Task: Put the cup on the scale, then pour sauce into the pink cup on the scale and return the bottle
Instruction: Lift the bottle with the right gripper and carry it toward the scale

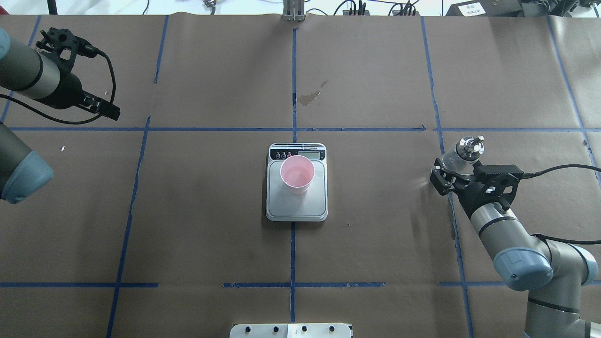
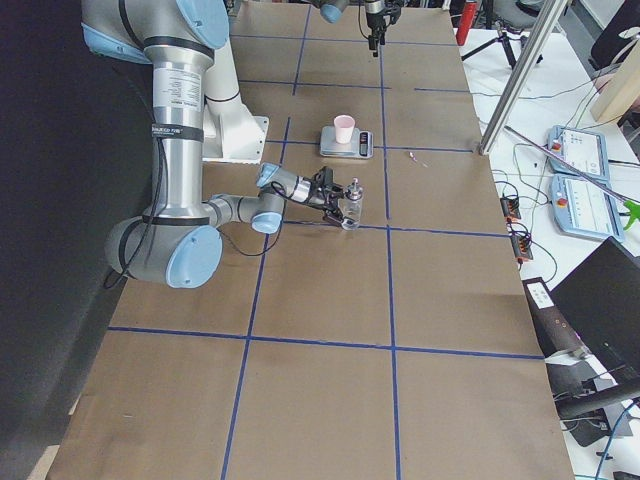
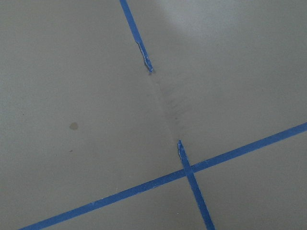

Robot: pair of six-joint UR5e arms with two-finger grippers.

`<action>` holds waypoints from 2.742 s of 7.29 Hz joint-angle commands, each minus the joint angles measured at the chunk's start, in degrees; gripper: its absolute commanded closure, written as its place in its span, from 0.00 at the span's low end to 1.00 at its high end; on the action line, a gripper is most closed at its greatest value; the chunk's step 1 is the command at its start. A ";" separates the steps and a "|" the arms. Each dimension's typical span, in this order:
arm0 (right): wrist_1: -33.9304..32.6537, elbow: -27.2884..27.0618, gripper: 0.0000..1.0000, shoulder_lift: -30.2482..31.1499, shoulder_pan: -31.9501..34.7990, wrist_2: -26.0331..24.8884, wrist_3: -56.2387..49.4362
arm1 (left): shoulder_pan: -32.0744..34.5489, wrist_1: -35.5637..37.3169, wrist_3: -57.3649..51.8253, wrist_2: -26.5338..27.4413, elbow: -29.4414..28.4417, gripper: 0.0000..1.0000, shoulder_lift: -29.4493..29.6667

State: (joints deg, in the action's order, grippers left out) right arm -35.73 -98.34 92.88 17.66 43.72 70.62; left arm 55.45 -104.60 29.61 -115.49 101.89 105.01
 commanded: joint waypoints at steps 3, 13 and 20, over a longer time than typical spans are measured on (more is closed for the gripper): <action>0.23 3.23 0.00 -2.79 0.88 0.67 -1.19 | 0.00 0.01 0.01 0.00 0.42 0.02 -0.25; 4.42 -1.64 1.00 -3.14 1.94 -0.47 -14.45 | 0.00 0.10 1.32 -0.17 0.86 0.01 0.28; -46.27 -12.58 1.00 -21.74 1.15 -2.93 -16.13 | 0.00 0.19 1.32 -0.26 1.39 0.01 -0.16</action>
State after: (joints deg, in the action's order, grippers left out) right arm -71.18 -110.67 76.49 18.92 40.98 55.14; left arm 55.45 -104.42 30.94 -115.75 103.26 104.89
